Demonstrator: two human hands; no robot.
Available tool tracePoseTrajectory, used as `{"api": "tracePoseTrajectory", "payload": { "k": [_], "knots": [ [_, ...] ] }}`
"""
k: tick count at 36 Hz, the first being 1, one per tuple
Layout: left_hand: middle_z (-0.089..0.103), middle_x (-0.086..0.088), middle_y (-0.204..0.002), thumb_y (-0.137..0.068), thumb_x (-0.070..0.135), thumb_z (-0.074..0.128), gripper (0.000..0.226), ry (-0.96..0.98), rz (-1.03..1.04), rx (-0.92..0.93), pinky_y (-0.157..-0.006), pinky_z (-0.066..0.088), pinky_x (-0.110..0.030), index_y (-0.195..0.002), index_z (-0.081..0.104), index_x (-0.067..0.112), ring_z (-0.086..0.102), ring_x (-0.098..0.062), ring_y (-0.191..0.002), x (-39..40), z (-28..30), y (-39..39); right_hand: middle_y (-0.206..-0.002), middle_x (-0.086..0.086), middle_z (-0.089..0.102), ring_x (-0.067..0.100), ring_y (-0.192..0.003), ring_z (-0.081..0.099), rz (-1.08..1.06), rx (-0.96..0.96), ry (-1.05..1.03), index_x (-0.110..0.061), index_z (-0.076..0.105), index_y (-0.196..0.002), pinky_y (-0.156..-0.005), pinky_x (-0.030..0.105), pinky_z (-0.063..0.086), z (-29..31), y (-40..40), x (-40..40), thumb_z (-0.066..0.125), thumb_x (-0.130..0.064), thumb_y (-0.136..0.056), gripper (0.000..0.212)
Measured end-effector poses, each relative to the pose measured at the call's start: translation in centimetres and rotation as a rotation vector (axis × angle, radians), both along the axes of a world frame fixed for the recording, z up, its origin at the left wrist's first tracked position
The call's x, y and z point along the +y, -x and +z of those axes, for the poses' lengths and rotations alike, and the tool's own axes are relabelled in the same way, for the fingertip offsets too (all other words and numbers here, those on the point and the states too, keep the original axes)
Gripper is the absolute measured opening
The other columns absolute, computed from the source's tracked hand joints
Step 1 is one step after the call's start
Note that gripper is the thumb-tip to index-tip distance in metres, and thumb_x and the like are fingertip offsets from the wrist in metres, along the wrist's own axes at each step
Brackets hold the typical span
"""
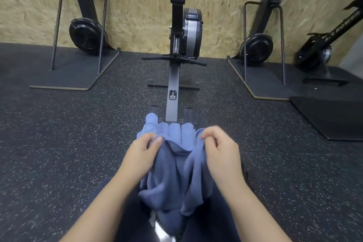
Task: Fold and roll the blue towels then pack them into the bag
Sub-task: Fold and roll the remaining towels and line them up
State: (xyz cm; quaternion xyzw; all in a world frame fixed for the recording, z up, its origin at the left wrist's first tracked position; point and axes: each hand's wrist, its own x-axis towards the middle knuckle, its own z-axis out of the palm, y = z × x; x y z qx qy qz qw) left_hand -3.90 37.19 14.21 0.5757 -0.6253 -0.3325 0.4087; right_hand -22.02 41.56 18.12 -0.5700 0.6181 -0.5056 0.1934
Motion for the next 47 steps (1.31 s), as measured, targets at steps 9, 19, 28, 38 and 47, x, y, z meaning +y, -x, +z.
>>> {"api": "tracePoseTrajectory", "payload": {
  "k": [9,19,28,38,47],
  "knots": [
    [0.068,0.018,-0.078,-0.093,0.029,0.062,0.013,0.122,-0.111,0.103,-0.072,0.045,-0.021,-0.083,0.067,0.023,0.058,0.002,-0.073,1.9,4.5,1.3,-0.114,-0.011,0.057,-0.003,-0.107,0.047,0.256,0.135,-0.095,-0.019,0.06,-0.123,-0.096,0.022,0.042,-0.2,-2.2,0.5,0.051,-0.03,-0.083,0.043],
    [0.065,0.017,-0.081,-0.089,0.033,0.057,0.007,0.122,-0.291,0.09,-0.07,0.04,-0.012,-0.086,0.064,0.035,0.056,0.005,-0.076,2.3,3.9,1.5,-0.097,-0.014,0.066,0.004,-0.095,0.056,0.072,0.096,0.104,-0.017,0.073,-0.102,-0.085,0.024,0.044,0.2,-2.2,-0.3,0.064,-0.022,-0.083,0.022],
    [0.056,0.02,-0.096,-0.07,0.024,0.049,0.029,0.183,-0.073,-0.143,-0.08,0.048,-0.034,-0.096,0.051,0.039,0.055,-0.007,-0.088,2.8,2.6,1.0,-0.083,-0.008,0.068,0.004,-0.083,0.06,0.011,0.057,0.105,-0.019,0.07,-0.079,-0.081,0.018,0.044,0.8,-1.8,-1.0,0.069,-0.011,-0.079,0.008],
    [0.06,0.011,-0.09,-0.079,0.001,0.056,0.026,0.108,0.097,-0.21,-0.077,0.046,-0.035,-0.086,0.059,0.025,0.057,-0.01,-0.084,1.5,0.2,-1.0,-0.093,-0.007,0.068,0.002,-0.087,0.058,-0.025,-0.058,0.004,-0.02,0.068,-0.085,-0.083,0.019,0.043,0.6,-0.9,-0.9,0.066,-0.013,-0.084,0.007],
    [0.069,0.007,-0.08,-0.088,0.019,0.065,0.012,-0.078,0.174,-0.123,-0.077,0.049,-0.035,-0.081,0.066,0.029,0.064,-0.017,-0.08,0.1,-3.7,-3.1,-0.096,-0.006,0.067,0.008,-0.091,0.059,-0.098,-0.092,-0.015,-0.023,0.064,-0.084,-0.083,0.021,0.042,0.8,0.0,-0.9,0.062,-0.015,-0.087,0.008]
  ]
}}
